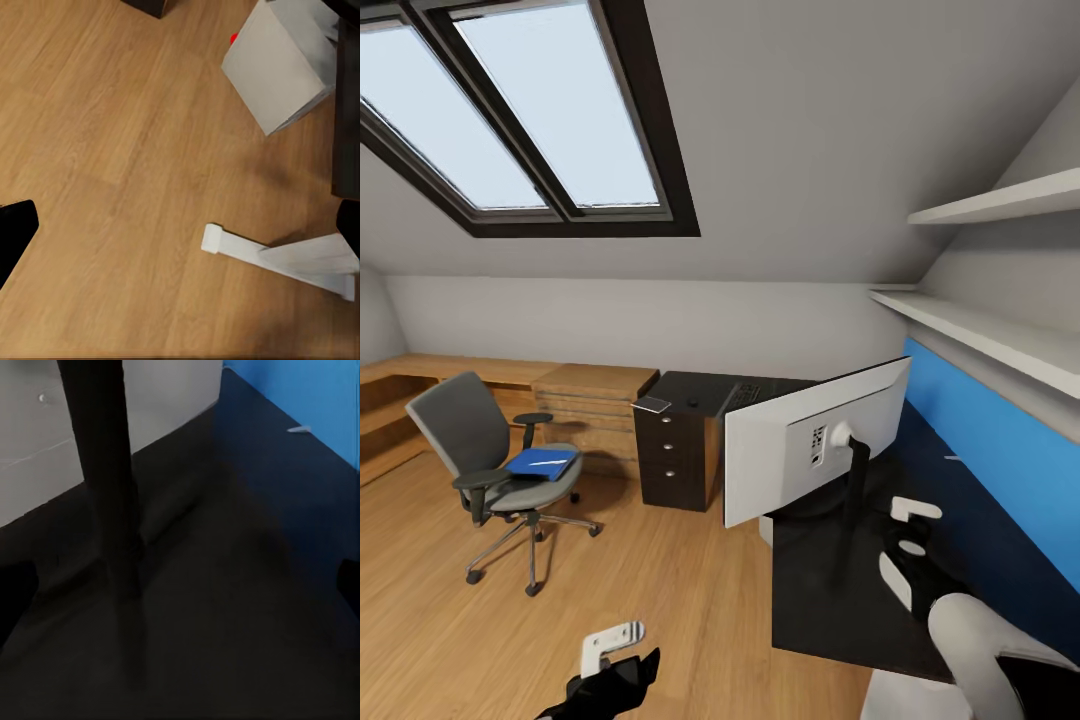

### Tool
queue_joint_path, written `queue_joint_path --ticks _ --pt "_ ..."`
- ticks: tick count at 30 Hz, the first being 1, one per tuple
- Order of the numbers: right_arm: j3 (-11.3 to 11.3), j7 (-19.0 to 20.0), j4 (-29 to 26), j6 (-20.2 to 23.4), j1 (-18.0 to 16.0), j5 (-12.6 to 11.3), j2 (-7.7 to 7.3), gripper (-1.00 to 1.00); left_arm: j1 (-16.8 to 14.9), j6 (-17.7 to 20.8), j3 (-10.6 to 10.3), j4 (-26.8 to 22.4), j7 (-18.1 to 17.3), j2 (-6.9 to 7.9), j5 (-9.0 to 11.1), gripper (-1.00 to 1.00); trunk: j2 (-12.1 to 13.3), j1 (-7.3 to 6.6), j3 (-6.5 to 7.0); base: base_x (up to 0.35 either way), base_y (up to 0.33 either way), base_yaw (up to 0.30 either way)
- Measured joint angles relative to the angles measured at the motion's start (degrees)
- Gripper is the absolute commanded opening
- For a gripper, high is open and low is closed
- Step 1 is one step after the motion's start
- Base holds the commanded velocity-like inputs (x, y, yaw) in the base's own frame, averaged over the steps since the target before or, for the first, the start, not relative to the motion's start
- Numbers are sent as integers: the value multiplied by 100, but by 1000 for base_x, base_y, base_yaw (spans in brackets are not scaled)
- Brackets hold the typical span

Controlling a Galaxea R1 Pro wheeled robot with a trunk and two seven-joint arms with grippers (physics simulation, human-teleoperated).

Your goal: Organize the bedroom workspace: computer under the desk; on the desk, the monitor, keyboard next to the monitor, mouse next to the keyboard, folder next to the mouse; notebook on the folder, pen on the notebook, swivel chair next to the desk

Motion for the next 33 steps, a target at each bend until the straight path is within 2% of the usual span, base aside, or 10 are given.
queue_joint_path --ticks 3,6,11,12,17,33 --pt "-4 -6 145 17 -226 -25 -143 100 -5 144 0 -77 -5 -152 23 100 0 0 0 0 0 0" --pt "-13 -10 237 12 -304 -42 -186 100 -7 189 3 -102 -7 -200 34 100 0 0 0 0 0 0" --pt "-27 -23 259 13 -338 -77 -114 100 -8 191 11 -113 -8 -206 33 100 0 0 0 0 0 0" --pt "-28 -17 282 -3 -341 -66 -52 100 -8 186 45 -109 -1 -171 29 100 0 0 0 0 0 0" --pt "-31 0 295 -15 -343 -56 -18 100 -8 178 51 -106 1 -149 32 100 -1 -2 -1 78 0 0" --pt "-9 6 312 -130 -338 -6 -46 100 -8 186 36 -87 1 -147 11 100 0 -1 -1 106 0 0"
